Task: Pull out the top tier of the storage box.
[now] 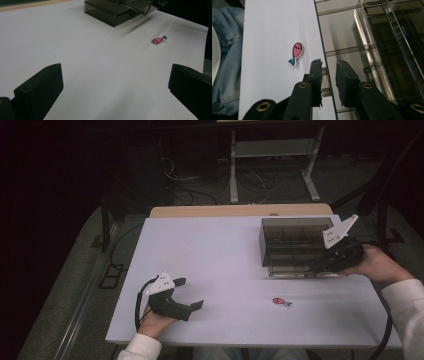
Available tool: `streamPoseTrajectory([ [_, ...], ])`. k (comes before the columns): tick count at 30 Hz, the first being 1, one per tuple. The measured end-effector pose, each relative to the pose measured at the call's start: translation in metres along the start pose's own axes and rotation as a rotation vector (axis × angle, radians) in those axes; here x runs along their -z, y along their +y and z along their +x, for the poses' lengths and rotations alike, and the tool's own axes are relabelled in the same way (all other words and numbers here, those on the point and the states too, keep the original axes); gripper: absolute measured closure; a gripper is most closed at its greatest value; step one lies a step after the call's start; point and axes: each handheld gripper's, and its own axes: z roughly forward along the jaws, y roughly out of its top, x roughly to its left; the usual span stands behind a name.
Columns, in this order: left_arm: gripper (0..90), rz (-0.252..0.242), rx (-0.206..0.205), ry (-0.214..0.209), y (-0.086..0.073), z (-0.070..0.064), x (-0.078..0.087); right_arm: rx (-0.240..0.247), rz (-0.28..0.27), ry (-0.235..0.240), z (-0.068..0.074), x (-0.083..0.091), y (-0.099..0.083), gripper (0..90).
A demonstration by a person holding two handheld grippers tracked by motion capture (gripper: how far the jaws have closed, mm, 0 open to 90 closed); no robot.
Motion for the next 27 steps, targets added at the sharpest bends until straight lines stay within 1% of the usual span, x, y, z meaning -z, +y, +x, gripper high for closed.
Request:
streamPoseTrajectory([
  [3, 0.0, -0.002, 0.0, 0.0, 0.0, 0.0, 0.0, -0.007, -0.012, -0.012, 0.006, 0.004, 0.003, 70.5],
  [6, 0.0, -0.002, -0.002, 0.0, 0.0, 0.0, 0.0, -0.014, -0.02, -0.019, 0.008, 0.006, 0.004, 70.2],
  [8, 0.0, -0.003, -0.003, -0.002, 0.0, -0.001, 0.0, -0.016, -0.035, -0.019, 0.011, 0.007, 0.004, 69.5],
  [13, 0.0, -0.003, -0.004, -0.004, 0.0, -0.002, -0.001, -0.024, -0.05, -0.027, 0.018, 0.007, 0.002, 66.6],
  [19, 0.0, -0.002, -0.005, -0.004, 0.0, -0.002, -0.001, -0.055, -0.068, -0.041, 0.025, 0.009, 0.0, 62.8],
  [22, 0.0, -0.003, -0.004, -0.002, 0.0, -0.001, -0.001, -0.062, -0.087, -0.049, 0.028, 0.011, -0.002, 61.6],
  [24, 0.0, -0.002, -0.004, -0.001, 0.0, -0.001, -0.001, -0.078, -0.095, -0.059, 0.029, 0.012, -0.004, 60.1],
  [25, 0.0, -0.002, -0.005, -0.001, 0.0, -0.001, -0.001, -0.106, -0.109, -0.071, 0.032, 0.013, -0.005, 56.1],
  [26, 0.0, -0.002, -0.004, -0.001, 0.0, -0.001, -0.001, -0.106, -0.109, -0.071, 0.032, 0.013, -0.005, 56.1],
  [27, 0.0, -0.001, -0.004, -0.001, 0.0, -0.001, -0.001, -0.123, -0.116, -0.078, 0.033, 0.013, -0.005, 54.2],
])
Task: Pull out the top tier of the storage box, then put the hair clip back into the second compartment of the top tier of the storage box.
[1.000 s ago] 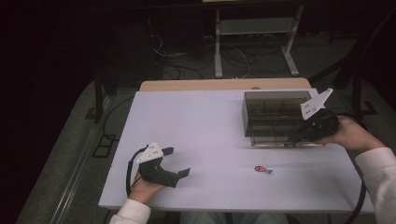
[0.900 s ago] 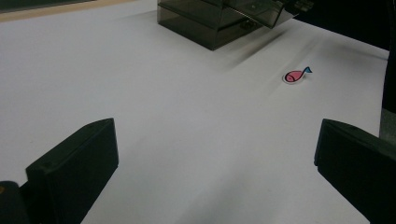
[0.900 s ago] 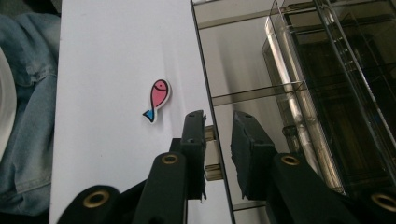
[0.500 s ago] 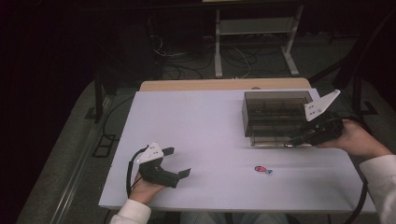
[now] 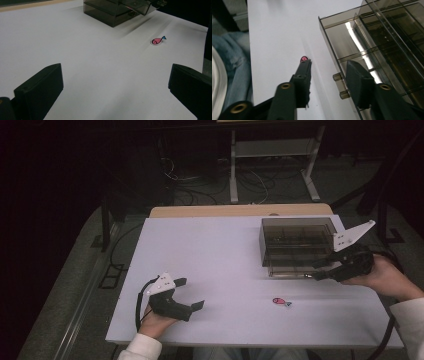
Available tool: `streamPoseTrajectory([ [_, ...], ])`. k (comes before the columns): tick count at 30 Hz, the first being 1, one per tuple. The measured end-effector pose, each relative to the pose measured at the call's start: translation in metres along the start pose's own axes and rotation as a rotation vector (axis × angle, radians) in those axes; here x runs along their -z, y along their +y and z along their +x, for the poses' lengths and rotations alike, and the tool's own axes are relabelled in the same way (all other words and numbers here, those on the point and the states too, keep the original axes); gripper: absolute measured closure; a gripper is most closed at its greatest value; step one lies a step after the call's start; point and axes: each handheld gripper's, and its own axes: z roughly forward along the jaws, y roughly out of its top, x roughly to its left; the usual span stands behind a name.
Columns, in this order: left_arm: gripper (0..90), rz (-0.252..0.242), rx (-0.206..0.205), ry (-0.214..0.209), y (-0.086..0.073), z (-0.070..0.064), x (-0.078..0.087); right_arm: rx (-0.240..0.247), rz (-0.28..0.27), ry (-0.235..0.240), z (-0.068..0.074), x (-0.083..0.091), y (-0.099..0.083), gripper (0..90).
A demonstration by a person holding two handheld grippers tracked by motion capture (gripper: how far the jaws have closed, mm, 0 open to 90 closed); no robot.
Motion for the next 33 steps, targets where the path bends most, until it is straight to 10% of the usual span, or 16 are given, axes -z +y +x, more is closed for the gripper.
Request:
streamPoseTrajectory([
  [33, 0.0, -0.006, 0.003, 0.004, 0.0, -0.001, 0.002, -0.107, -0.127, -0.059, 0.039, -0.02, -0.003, 28.9],
])
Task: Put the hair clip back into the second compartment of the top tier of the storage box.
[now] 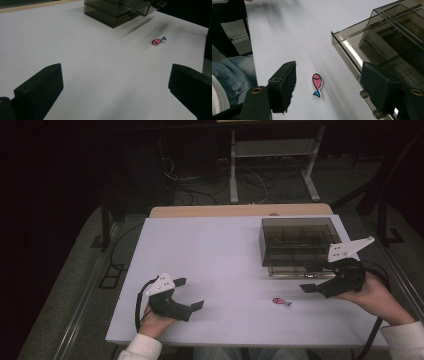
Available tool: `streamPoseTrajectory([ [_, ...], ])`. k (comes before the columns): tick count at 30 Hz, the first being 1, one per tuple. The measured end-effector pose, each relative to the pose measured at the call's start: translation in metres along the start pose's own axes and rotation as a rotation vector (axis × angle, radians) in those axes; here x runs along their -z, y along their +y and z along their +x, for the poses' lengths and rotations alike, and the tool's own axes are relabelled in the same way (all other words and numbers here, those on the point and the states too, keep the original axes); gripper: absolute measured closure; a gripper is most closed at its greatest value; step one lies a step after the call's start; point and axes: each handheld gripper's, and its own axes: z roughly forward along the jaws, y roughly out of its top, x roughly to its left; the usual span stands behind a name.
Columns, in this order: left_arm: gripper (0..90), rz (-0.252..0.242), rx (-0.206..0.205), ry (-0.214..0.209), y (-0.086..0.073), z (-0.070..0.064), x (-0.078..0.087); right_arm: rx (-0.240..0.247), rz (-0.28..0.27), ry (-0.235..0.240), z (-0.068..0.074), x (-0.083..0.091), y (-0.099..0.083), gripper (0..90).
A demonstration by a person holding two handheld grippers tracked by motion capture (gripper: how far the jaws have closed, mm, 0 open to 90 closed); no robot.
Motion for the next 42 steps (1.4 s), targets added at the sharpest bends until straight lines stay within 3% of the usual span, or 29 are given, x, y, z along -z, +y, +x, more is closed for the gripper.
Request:
streamPoseTrajectory([
  [26, 0.0, -0.007, -0.003, -0.001, 0.0, 0.0, 0.001, -0.014, 0.007, 0.004, 0.022, -0.021, -0.004, 24.3],
  [42, 0.0, -0.006, -0.006, -0.002, 0.001, 0.0, 0.001, -0.075, -0.017, 0.022, 0.026, -0.038, -0.021, 24.3],
])
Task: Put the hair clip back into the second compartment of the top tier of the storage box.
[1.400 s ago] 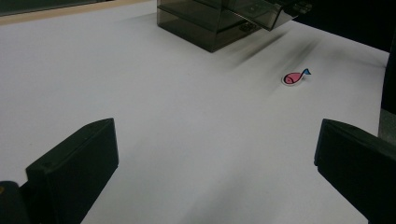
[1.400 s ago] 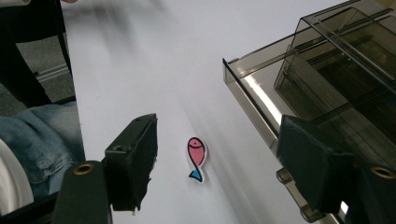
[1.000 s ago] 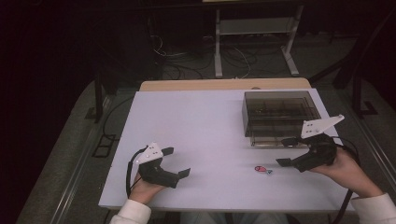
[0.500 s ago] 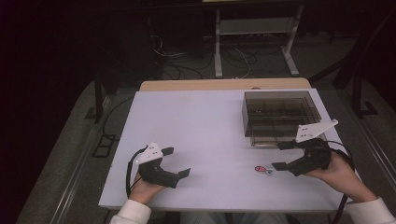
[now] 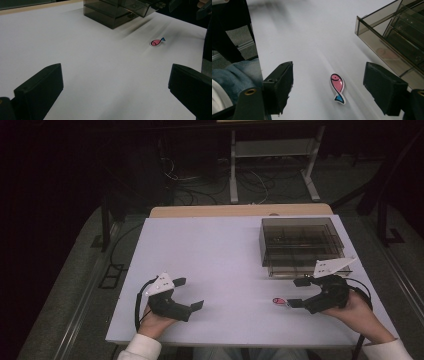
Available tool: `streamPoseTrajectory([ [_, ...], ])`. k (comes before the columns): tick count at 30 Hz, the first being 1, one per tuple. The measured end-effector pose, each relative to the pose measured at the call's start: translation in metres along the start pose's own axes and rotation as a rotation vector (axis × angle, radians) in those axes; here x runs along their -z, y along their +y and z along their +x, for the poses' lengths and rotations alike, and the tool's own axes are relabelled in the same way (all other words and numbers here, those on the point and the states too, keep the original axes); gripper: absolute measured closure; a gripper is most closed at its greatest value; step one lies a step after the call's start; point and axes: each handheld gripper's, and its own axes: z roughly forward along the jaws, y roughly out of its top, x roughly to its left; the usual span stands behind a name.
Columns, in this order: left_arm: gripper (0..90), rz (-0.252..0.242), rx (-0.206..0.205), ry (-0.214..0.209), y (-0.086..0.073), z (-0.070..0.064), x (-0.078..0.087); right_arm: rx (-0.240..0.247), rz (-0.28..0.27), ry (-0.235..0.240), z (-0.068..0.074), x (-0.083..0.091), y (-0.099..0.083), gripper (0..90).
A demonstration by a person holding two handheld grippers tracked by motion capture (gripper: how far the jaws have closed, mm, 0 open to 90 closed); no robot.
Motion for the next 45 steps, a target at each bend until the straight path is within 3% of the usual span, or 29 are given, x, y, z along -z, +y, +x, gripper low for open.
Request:
streamPoseTrajectory([
  [30, 0.0, 0.008, -0.009, -0.002, 0.0, -0.001, -0.001, -0.075, 0.029, -0.04, -0.007, -0.027, -0.028, 24.3],
  [45, 0.0, 0.011, -0.009, -0.007, 0.0, -0.001, -0.002, -0.085, 0.064, -0.058, -0.008, -0.037, -0.036, 24.6],
])
